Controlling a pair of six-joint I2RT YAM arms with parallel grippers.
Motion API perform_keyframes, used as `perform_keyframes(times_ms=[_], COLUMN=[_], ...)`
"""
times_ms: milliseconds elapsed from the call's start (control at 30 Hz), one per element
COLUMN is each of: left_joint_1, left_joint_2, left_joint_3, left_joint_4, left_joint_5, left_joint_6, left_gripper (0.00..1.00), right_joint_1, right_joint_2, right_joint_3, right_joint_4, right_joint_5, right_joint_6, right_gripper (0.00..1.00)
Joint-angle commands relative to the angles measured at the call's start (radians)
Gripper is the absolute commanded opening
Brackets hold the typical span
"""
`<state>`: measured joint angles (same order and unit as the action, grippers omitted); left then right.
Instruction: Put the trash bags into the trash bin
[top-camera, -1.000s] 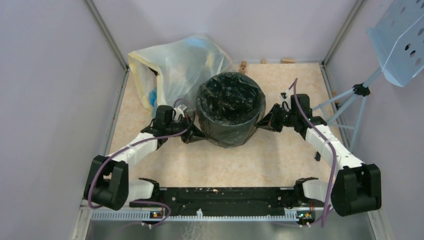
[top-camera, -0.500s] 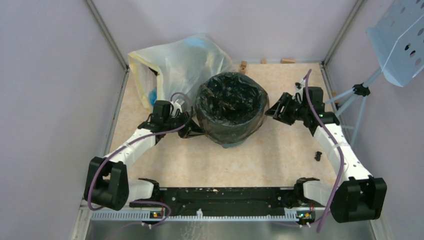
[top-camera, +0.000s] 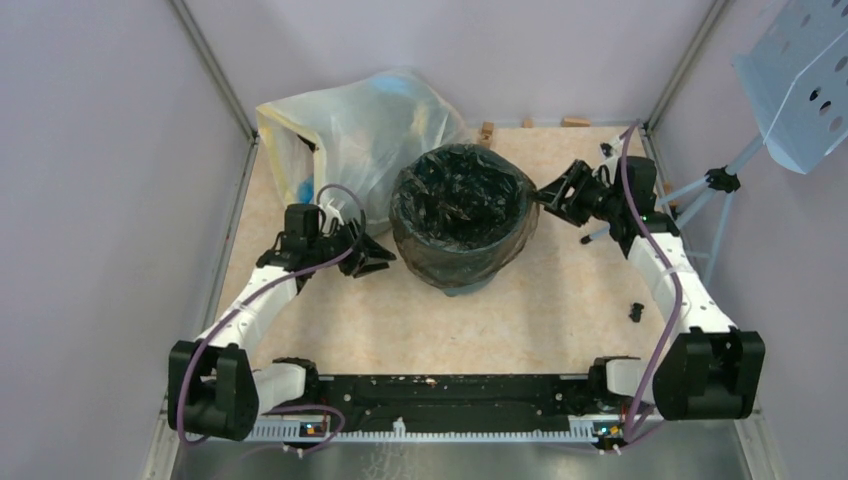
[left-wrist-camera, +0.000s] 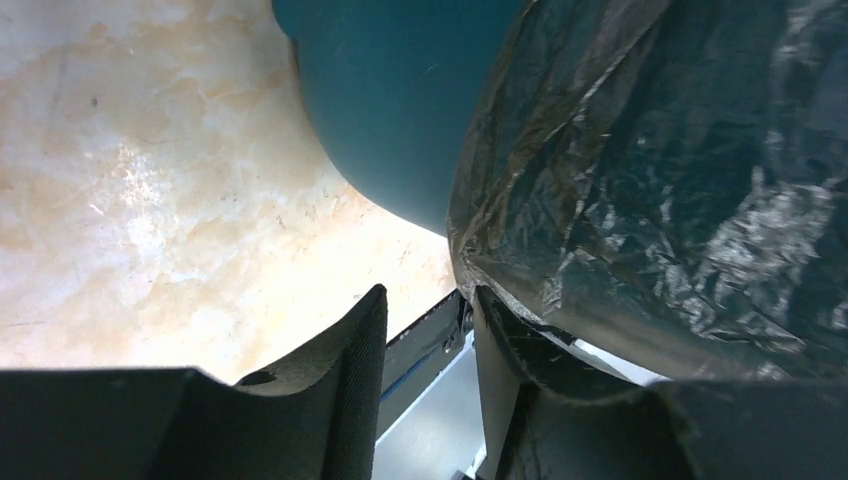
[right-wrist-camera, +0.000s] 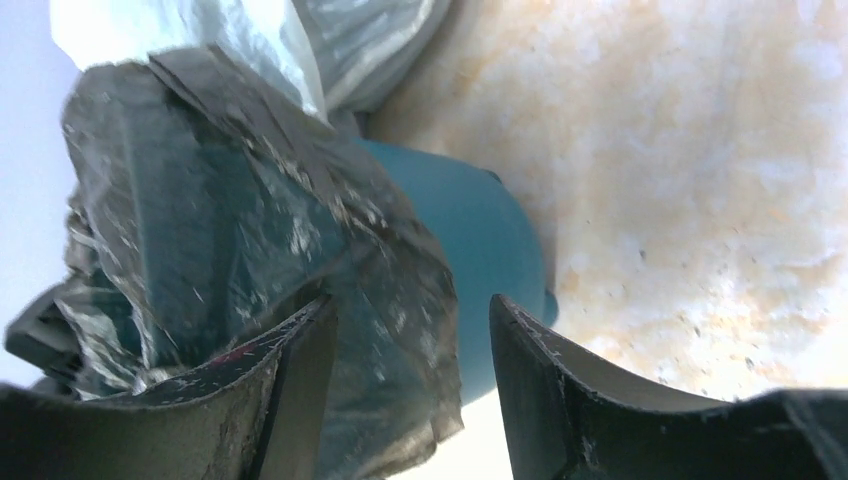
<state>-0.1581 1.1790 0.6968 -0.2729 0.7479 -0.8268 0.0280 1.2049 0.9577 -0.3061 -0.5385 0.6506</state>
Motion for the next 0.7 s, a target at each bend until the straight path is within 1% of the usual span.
perform_keyframes(times_ms=[0,67,167,233,300,400,500,600,667], left_joint_1=[0.029,0.050,0.077,0.082,0.083,0.083,0.081,0.079,0.075], left_joint_2=[-0.038,-0.033,0.001,0.026,0.051,0.076,0.109,0.168,0.211], left_joint_3=[-0.005,-0.005,0.019,0.028,0.028,0.006,-0.026,-0.051,-0.080], left_joint_4=[0.045,0.132,0.243,0.350,0.445,0.565,0.691,0.833,0.950], left_joint_5=[0.042,0.063,0.100,0.126,0.150,0.164,0.186,0.238,0.269], left_joint_6=[-0.010,-0.045,-0.083,-0.119,-0.162,-0.216,-0.271,-0.349,-0.423], left_gripper=[0.44,0.48,0.58,0.65,0.70,0.72,0.73,0.74,0.75], right_joint_1=[-0.024,-0.058,-0.064,-0.065,-0.064,-0.060,-0.045,-0.021,0.003], right_joint_2=[0.043,0.066,0.090,0.108,0.124,0.135,0.146,0.165,0.170], right_joint_3=[0.022,0.026,0.039,0.044,0.031,-0.001,-0.016,-0.029,-0.040], right_joint_4=[0.186,0.202,0.226,0.252,0.311,0.391,0.403,0.416,0.417], right_joint_5=[-0.101,-0.128,-0.159,-0.184,-0.214,-0.237,-0.250,-0.279,-0.289], right_joint_6=[0.098,0.108,0.117,0.126,0.170,0.223,0.232,0.237,0.238], right_gripper=[0.56,0.55,0.52,0.50,0.48,0.47,0.48,0.48,0.44])
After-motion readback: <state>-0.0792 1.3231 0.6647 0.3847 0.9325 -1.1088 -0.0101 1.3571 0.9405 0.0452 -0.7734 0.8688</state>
